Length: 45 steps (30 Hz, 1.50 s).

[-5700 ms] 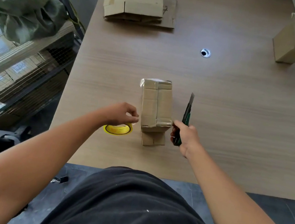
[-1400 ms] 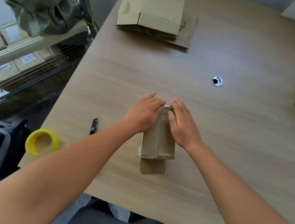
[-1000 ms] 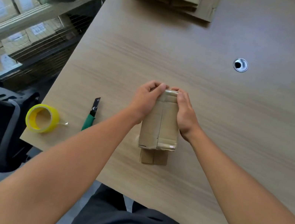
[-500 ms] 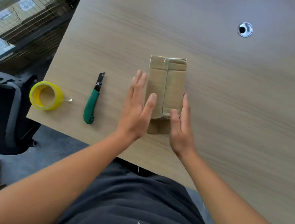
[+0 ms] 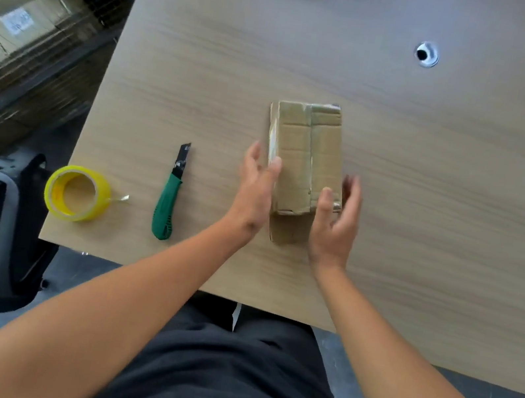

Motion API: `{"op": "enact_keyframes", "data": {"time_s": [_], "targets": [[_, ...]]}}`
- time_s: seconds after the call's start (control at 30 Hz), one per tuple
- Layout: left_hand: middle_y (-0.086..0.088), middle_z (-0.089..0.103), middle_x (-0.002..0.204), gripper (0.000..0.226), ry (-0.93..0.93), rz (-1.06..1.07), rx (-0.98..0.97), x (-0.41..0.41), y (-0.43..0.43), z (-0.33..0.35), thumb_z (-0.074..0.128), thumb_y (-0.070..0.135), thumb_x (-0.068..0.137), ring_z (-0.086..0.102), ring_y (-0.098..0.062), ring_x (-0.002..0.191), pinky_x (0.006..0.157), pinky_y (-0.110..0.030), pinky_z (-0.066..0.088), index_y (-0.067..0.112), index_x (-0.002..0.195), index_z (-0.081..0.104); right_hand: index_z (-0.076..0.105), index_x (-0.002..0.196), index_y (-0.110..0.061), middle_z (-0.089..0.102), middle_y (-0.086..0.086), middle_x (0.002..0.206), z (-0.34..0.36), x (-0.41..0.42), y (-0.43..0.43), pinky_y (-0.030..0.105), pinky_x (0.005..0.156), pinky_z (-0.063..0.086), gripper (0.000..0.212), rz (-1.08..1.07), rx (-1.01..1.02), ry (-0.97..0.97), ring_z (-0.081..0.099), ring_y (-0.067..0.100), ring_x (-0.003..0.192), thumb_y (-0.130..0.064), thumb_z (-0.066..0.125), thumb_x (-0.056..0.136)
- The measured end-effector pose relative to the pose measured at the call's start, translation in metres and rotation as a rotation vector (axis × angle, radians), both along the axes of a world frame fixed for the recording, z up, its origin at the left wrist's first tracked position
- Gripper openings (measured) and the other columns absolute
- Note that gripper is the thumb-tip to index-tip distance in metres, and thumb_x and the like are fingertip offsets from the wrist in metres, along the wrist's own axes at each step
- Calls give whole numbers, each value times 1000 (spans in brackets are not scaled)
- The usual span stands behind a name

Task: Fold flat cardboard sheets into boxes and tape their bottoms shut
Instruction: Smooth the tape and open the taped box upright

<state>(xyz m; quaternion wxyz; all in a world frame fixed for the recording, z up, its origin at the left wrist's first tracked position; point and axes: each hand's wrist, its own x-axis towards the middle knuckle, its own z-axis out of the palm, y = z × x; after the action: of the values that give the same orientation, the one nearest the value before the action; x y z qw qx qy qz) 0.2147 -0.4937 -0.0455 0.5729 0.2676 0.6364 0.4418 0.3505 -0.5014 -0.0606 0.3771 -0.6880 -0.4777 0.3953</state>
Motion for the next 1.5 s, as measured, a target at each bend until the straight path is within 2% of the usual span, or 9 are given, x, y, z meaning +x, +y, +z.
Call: {"op": "enact_keyframes", "data": {"time_s": [0.17, 0.3, 0.43, 0.67, 0.73, 0.87, 1.03, 1.23, 1.5], "targets": [[-7, 36, 159, 64, 890, -370, 594, -46, 88, 19, 51, 42, 98, 25, -28, 150, 123, -42, 20, 12, 153, 37, 19, 156, 1, 27, 4, 154, 9, -38, -7, 22, 121, 19, 82, -192, 94, 39, 24, 14, 148, -48, 45, 95], [-7, 51, 146, 64, 981, -793, 378, -41, 120, 8, 40, 55, 97, 43, -33, 135, 113, -42, 35, 19, 151, 41, 15, 157, -1, 25, 10, 158, 6, -55, 1, 7, 113, 19, 73, -296, 36, 103, 25, 21, 148, -40, 41, 101], [-7, 58, 133, 51, 1060, -624, 279, -35, 113, 4, 45, 54, 98, 52, -33, 120, 101, -43, 42, 22, 137, 51, 8, 161, -16, 26, 4, 160, 6, -42, 15, 37, 119, 30, 71, -350, 14, 143, 32, 16, 146, -45, 34, 100], [-10, 63, 103, 47, 907, -657, 34, -29, 105, 26, 39, 67, 95, 62, -31, 96, 78, -39, 46, 23, 90, 56, 8, 161, -30, 20, 17, 161, 30, 12, 33, 40, 121, 22, 75, -288, -404, 211, 29, 32, 146, -67, 26, 98], [-6, 64, 105, 32, 703, -563, 58, -27, 100, 35, 49, 50, 99, 61, -27, 98, 78, -37, 45, 21, 101, 61, 30, 155, -26, 30, 9, 158, 43, 21, 41, 49, 119, 31, 93, -324, -393, 308, 37, 27, 142, -81, 33, 81], [2, 61, 110, 31, 289, -379, 127, -32, 95, 62, 59, 27, 87, 56, -13, 99, 85, -32, 44, 19, 118, 58, 58, 126, -32, 50, 4, 136, 72, 33, 45, 51, 112, 41, 55, -367, -91, 411, 51, 19, 128, -66, 54, 82], [1, 61, 111, 53, 262, -240, 104, -32, 78, 65, 61, 58, 89, 60, -15, 101, 86, -32, 49, 18, 122, 52, 30, 136, -29, 54, 2, 108, 86, 34, 40, 51, 92, 53, 71, -361, 12, 406, 61, 6, 86, -58, 58, 78], [0, 51, 114, 81, 215, -163, -165, -29, 49, 52, 53, 80, 82, 49, -10, 94, 74, -32, 39, 13, 124, 42, 9, 145, -55, 37, 2, 157, 72, 33, 10, 56, 109, 42, 94, -229, -234, 259, 52, 29, 132, -90, 51, 69], [-4, 22, 156, 122, 202, -32, -316, -24, 31, 34, 70, 81, 64, 39, -29, 134, 109, -51, 40, 12, 153, 20, 60, 109, -23, 54, -4, 117, 66, 39, -22, 26, 89, 40, 24, 123, -204, -142, 54, 12, 111, -41, 64, 94]]}}
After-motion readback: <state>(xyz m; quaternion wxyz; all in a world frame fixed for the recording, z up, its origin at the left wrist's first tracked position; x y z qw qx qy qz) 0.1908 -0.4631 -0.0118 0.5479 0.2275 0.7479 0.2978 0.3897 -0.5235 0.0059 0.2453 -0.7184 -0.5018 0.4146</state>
